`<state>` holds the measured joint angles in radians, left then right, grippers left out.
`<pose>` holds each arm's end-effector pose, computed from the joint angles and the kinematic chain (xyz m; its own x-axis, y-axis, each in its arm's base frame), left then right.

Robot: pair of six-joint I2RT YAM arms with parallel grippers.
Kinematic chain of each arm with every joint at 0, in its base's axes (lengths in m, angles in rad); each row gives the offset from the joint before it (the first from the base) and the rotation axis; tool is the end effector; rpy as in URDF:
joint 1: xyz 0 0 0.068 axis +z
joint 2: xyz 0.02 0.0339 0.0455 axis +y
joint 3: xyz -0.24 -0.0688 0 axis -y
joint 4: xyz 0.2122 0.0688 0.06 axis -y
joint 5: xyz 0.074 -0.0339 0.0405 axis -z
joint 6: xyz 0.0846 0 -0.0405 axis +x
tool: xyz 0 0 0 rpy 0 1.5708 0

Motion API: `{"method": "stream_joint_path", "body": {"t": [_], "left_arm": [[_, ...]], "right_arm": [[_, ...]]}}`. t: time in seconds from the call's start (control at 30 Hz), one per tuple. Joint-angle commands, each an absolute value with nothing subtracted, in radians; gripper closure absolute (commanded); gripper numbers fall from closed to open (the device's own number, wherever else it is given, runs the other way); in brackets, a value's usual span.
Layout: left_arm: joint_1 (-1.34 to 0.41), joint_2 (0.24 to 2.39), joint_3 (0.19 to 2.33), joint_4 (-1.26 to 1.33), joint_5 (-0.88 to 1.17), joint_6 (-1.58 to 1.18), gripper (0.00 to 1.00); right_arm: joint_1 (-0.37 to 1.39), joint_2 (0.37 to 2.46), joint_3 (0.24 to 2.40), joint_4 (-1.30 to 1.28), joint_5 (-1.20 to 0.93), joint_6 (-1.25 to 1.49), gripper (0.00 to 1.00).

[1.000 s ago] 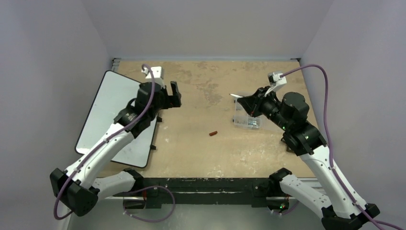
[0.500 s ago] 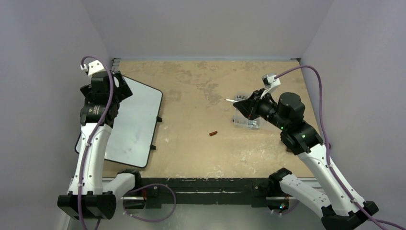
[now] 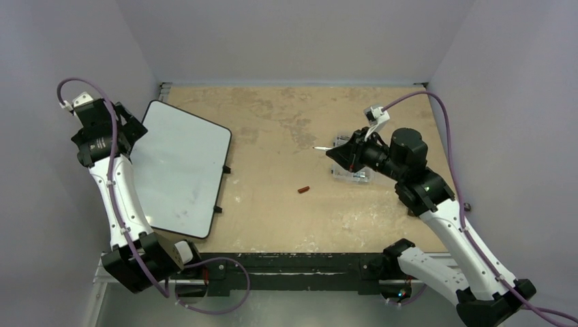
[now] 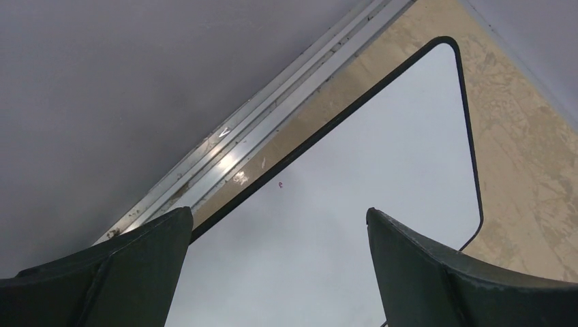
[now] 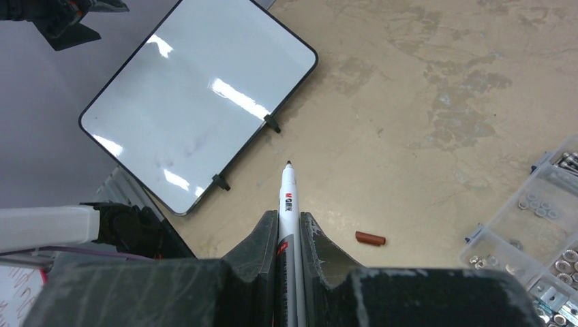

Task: Write a sentence on the whiteboard
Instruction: Move the whiteboard to the center of the board.

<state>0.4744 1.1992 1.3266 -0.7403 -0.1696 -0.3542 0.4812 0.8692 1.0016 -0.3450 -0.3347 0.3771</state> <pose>0.2287 0.1335 0.3331 -0.2812 -0.5287 -0.8009 -0.7150 0.6721 -0.1926 0.1803 0.1255 0.3518 -0.4397 0.1628 -0.8833 -0.6022 0.6762 0.4244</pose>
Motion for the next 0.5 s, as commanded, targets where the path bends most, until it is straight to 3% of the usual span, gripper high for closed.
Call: {"method": "stream_joint_path", "body": {"t": [0.0, 0.47], "left_arm": [[0.530, 1.205, 1.307, -0.714, -0.036, -0.334, 0.01], [0.590, 1.302, 1.251, -0.655, -0.005, -0.397, 0.03]], "right_arm": [[0.479, 0.869, 1.012, -0.325, -0.369, 0.378, 1.00], [0.479, 0.877, 1.022, -0.336, -0.392, 0.390, 1.00]]}}
